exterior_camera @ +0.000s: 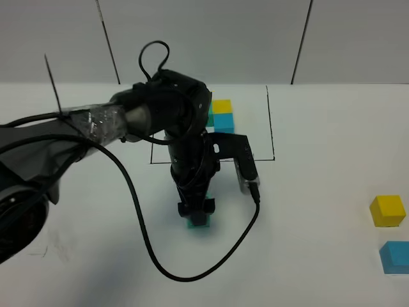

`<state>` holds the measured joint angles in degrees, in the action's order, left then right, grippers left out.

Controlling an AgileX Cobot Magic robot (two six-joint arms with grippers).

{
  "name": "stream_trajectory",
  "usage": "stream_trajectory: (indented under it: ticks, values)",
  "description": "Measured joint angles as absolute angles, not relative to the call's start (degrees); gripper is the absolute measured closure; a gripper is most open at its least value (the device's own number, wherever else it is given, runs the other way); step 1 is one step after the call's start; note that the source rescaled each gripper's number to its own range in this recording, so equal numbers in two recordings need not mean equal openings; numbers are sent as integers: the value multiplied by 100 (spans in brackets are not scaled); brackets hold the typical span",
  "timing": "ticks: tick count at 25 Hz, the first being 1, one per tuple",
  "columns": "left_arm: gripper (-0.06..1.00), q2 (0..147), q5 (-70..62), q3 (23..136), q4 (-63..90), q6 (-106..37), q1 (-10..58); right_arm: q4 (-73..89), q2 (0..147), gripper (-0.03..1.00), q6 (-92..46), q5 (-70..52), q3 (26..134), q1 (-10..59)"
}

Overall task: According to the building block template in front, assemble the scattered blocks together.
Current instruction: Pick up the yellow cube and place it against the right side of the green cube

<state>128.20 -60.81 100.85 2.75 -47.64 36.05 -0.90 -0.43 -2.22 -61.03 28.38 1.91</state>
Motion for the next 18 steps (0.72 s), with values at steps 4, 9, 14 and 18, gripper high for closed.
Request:
stream_trajectory:
  ticks: [4,9,14,18]
  values:
    - [-6,12021,-6172,10085,307,-4292,3605,-90,-43,25,-222,-6103,2838,191]
    - [-6,10674,-6749,10085,-362,-2959,3598,-90,-43,25,-222,-6103,2838,191]
    - [-4,9107,-6841,10085,-1385,-1414,3317,-90,-43,25,-222,-6103,2838,191]
    - [1,7777,-6841,10080,-1648,-619,2979,-90,-43,25,-222,-6103,2838,191]
